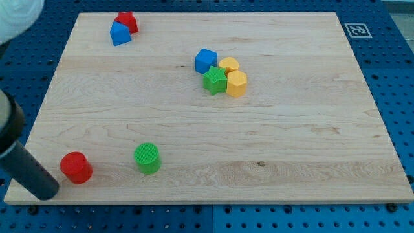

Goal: Move the red circle parallel to the blue triangle

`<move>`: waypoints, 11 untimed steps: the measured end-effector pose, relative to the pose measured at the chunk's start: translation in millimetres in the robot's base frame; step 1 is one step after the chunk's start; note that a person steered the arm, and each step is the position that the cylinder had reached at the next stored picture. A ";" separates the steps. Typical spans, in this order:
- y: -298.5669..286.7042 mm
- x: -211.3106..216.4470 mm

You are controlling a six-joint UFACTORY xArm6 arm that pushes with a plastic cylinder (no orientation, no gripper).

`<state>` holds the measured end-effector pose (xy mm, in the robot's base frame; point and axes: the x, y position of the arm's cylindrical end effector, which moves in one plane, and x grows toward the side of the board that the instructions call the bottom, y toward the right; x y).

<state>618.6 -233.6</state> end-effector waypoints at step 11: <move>38.8 -111.2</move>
